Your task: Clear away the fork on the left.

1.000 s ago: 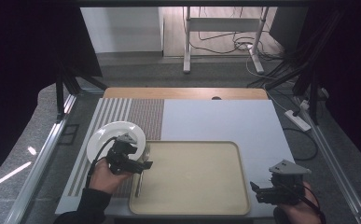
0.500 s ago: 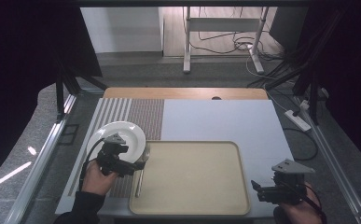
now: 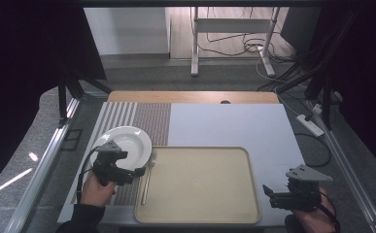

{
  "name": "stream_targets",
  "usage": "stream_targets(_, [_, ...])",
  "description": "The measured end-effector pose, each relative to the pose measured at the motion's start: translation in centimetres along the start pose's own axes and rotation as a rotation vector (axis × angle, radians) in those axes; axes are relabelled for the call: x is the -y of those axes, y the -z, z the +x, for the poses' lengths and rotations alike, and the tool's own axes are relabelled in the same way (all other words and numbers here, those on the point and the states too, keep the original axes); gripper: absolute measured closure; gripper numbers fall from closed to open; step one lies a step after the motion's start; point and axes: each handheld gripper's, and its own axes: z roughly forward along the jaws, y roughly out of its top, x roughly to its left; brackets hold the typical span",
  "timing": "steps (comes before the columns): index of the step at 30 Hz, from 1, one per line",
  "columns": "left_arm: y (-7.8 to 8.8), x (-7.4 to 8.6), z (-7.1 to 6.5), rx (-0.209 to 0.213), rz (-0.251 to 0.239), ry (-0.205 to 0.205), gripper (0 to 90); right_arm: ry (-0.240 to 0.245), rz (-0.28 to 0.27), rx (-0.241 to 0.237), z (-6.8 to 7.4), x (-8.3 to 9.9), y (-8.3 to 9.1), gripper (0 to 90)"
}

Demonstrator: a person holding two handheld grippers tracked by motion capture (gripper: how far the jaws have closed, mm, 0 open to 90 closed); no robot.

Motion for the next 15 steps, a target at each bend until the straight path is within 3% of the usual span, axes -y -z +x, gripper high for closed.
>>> stream_targets(7, [0.7,0.9,0.0,-0.013,0.01,0.0,0.0,0.005,-0.019,-0.005,0.0,-0.1,-0.2,0.3])
stream_targets(15, [1.8,2.1,-0.3,-0.04,0.012,0.001,0.0,-0.047,-0.029,0.0,-0.4,0.0,-0.1,0.2])
